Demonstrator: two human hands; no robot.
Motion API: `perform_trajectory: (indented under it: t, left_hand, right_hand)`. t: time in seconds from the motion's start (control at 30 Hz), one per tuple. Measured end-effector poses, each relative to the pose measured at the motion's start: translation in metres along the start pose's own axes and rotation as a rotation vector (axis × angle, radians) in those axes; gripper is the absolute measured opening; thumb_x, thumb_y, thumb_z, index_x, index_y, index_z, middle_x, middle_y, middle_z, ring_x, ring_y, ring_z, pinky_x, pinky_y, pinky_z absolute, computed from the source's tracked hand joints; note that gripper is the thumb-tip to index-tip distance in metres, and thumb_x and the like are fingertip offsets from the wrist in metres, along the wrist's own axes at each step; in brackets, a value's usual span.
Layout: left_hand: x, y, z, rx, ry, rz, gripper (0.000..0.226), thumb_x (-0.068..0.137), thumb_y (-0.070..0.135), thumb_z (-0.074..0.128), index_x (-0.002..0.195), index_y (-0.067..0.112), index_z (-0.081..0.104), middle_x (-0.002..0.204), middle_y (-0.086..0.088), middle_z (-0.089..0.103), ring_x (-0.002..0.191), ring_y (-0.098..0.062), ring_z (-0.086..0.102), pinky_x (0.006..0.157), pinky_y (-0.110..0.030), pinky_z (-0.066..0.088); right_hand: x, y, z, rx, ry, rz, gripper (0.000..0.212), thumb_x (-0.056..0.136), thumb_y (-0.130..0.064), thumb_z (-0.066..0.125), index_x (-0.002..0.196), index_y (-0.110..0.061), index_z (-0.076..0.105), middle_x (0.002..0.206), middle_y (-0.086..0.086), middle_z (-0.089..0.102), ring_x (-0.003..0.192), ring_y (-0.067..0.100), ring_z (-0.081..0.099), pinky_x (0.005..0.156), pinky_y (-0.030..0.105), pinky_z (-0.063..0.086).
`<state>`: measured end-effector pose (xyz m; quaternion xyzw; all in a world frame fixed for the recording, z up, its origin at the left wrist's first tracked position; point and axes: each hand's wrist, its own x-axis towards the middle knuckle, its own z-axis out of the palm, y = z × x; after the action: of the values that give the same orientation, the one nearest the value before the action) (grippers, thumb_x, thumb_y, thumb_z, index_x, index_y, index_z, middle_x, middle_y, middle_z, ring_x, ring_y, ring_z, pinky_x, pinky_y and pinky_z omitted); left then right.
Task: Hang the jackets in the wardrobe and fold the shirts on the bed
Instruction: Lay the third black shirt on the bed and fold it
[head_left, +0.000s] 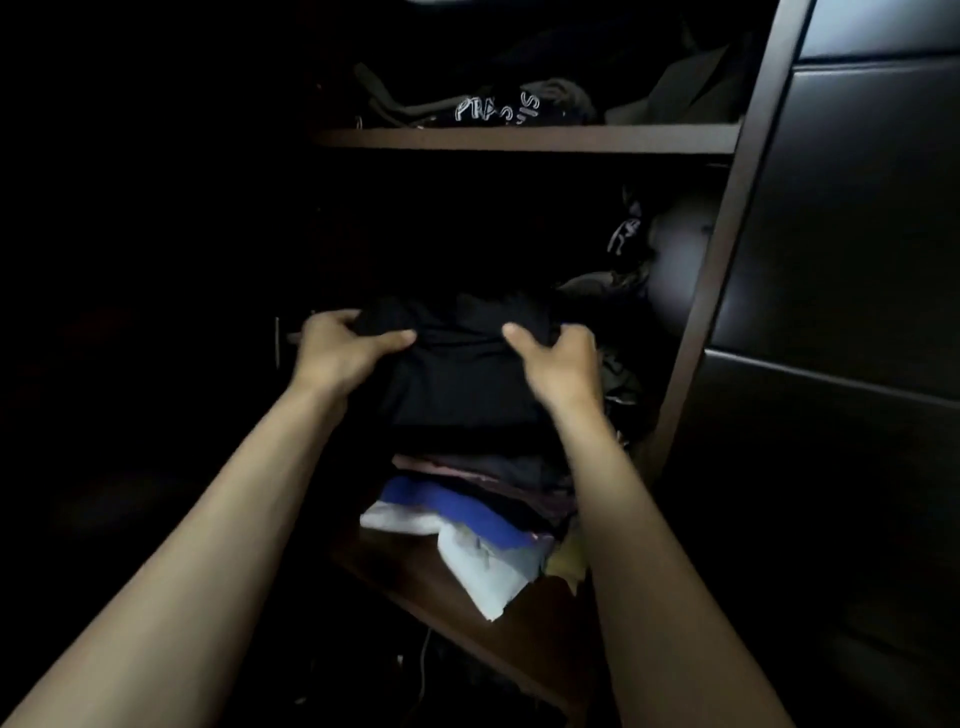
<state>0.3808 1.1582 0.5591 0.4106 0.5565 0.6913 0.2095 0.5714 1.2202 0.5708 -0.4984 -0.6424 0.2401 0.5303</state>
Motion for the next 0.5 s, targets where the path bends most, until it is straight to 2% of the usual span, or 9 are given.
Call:
perform_trajectory:
  t: [0.1, 0.13, 0.2, 0.23, 0.3, 0.4, 0.43, 0.5]
  left_hand:
    - [0.072, -0.012, 0.046, 0.268, -0.123, -0.051, 0.081, 0.049, 0.045, 0.098, 0.108, 0.001, 0.067, 0.109, -0.008, 0.071, 0.100, -0.023, 0.069, 0.095, -0.036, 0.056]
    - [0.080, -0.019, 0.056, 0.433, -0.169, -0.062, 0.083, 0.056, 0.046, 0.096, 0.116, 0.000, 0.062, 0.115, -0.008, 0.068, 0.107, -0.024, 0.066, 0.098, -0.033, 0.053]
    - [0.085, -0.040, 0.069, 0.741, -0.185, -0.007, 0.075, 0.079, 0.038, 0.083, 0.135, 0.001, 0.048, 0.136, -0.018, 0.056, 0.123, -0.035, 0.057, 0.104, -0.040, 0.048]
    - [0.083, -0.049, 0.072, 0.815, -0.176, 0.046, 0.070, 0.086, 0.034, 0.076, 0.139, 0.003, 0.043, 0.141, -0.020, 0.049, 0.127, -0.038, 0.053, 0.105, -0.046, 0.046]
    - [0.079, -0.067, 0.077, 0.842, -0.175, 0.180, 0.055, 0.094, 0.028, 0.065, 0.141, 0.006, 0.044, 0.142, -0.018, 0.046, 0.127, -0.039, 0.051, 0.105, -0.050, 0.044]
    - [0.073, -0.084, 0.087, 0.757, -0.182, 0.370, 0.044, 0.099, 0.021, 0.055, 0.141, 0.009, 0.050, 0.143, -0.013, 0.049, 0.127, -0.033, 0.052, 0.104, -0.045, 0.041]
    - [0.071, -0.087, 0.092, 0.715, -0.198, 0.417, 0.042, 0.100, 0.020, 0.053, 0.140, 0.009, 0.052, 0.143, -0.012, 0.051, 0.127, -0.032, 0.053, 0.104, -0.042, 0.041]
    - [0.071, -0.095, 0.106, 0.673, -0.257, 0.480, 0.040, 0.102, 0.023, 0.050, 0.140, 0.011, 0.053, 0.145, -0.009, 0.052, 0.130, -0.028, 0.052, 0.106, -0.039, 0.039]
  right_hand:
    - [0.053, 0.001, 0.000, -0.310, -0.009, 0.218, 0.056, 0.096, -0.034, 0.067, 0.139, -0.001, 0.052, 0.142, 0.018, 0.056, 0.131, 0.038, 0.054, 0.101, 0.042, 0.047]
    - [0.059, 0.007, 0.003, -0.442, -0.054, 0.273, 0.064, 0.096, -0.029, 0.066, 0.147, 0.002, 0.042, 0.150, 0.019, 0.048, 0.136, 0.038, 0.049, 0.103, 0.043, 0.045]
    - [0.062, 0.023, 0.014, -0.708, -0.095, 0.292, 0.079, 0.096, -0.022, 0.061, 0.155, 0.008, 0.020, 0.159, 0.025, 0.030, 0.144, 0.042, 0.036, 0.110, 0.050, 0.040]
    - [0.058, 0.030, 0.019, -0.810, -0.075, 0.241, 0.076, 0.097, -0.021, 0.059, 0.155, 0.006, 0.019, 0.158, 0.026, 0.029, 0.144, 0.044, 0.034, 0.112, 0.053, 0.037]
    - [0.048, 0.039, 0.027, -0.929, -0.020, 0.012, 0.058, 0.100, -0.021, 0.053, 0.150, -0.002, 0.032, 0.151, 0.022, 0.039, 0.139, 0.043, 0.039, 0.115, 0.052, 0.032]
    - [0.036, 0.050, 0.037, -0.939, -0.072, -0.325, 0.045, 0.103, -0.028, 0.047, 0.143, -0.007, 0.044, 0.145, 0.014, 0.048, 0.137, 0.033, 0.041, 0.118, 0.045, 0.028]
    - [0.037, 0.056, 0.039, -0.936, -0.090, -0.361, 0.046, 0.105, -0.031, 0.043, 0.145, -0.008, 0.044, 0.146, 0.013, 0.048, 0.139, 0.032, 0.039, 0.119, 0.044, 0.026]
    - [0.045, 0.068, 0.043, -0.939, -0.132, -0.312, 0.051, 0.108, -0.035, 0.036, 0.153, -0.011, 0.036, 0.157, 0.013, 0.039, 0.147, 0.031, 0.030, 0.122, 0.046, 0.019]
